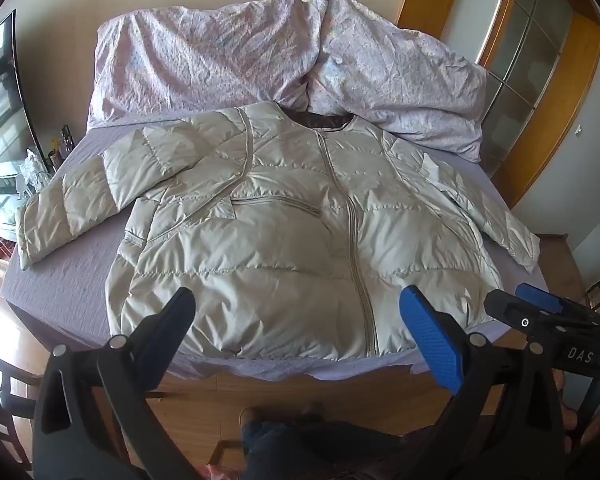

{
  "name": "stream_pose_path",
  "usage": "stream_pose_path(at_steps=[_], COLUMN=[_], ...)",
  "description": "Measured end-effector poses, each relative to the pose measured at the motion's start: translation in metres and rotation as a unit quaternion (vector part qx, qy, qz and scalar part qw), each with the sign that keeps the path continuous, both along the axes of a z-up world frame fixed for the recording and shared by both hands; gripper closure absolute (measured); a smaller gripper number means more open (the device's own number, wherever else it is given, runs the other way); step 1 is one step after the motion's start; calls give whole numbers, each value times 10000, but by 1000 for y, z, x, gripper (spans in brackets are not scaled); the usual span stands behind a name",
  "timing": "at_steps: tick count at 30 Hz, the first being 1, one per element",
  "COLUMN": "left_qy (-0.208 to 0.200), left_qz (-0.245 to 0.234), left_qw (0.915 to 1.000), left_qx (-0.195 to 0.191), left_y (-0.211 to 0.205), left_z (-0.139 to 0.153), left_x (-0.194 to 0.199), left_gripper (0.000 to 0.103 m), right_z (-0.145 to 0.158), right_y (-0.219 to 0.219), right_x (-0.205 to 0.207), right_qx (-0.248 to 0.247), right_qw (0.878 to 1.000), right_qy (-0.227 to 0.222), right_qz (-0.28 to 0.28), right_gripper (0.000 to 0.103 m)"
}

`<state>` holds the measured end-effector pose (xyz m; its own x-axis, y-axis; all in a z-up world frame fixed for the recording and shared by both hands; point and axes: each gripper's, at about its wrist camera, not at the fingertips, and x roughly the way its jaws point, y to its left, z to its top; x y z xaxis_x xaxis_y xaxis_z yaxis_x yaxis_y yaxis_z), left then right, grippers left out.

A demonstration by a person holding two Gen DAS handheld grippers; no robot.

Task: Fold large clothes

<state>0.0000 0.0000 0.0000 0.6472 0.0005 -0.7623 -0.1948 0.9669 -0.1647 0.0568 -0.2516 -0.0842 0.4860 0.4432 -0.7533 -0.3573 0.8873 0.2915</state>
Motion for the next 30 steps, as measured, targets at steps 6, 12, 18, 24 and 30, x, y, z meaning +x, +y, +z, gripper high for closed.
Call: stream_pose_path(at_steps=[6, 12, 18, 24, 30], left_qy=[8, 1, 1, -2, -6], left_qz=[-7, -7, -6, -8, -6], left_qw=[10000, 10000, 10000, 10000, 10000], left_qx=[-29, -28, -26, -27, -22], left_y=[0, 0, 0, 0, 0], left_z=[0, 0, 0, 0, 0], left_x=[0, 0, 0, 0, 0], left_gripper=[2, 2, 2, 2, 2], right_z=[0, 0, -1, 0, 0], right_y=[0, 0, 0, -1, -2], right_x=[1, 1, 1, 3, 4], right_qx=[-3, -7, -8, -5, -1], right_qw=[10000, 10000, 10000, 10000, 10000], right_qy=[10, 16, 19, 15, 17], right_qz=[4, -6, -6, -2, -2], right_gripper=[4, 4, 4, 4, 4])
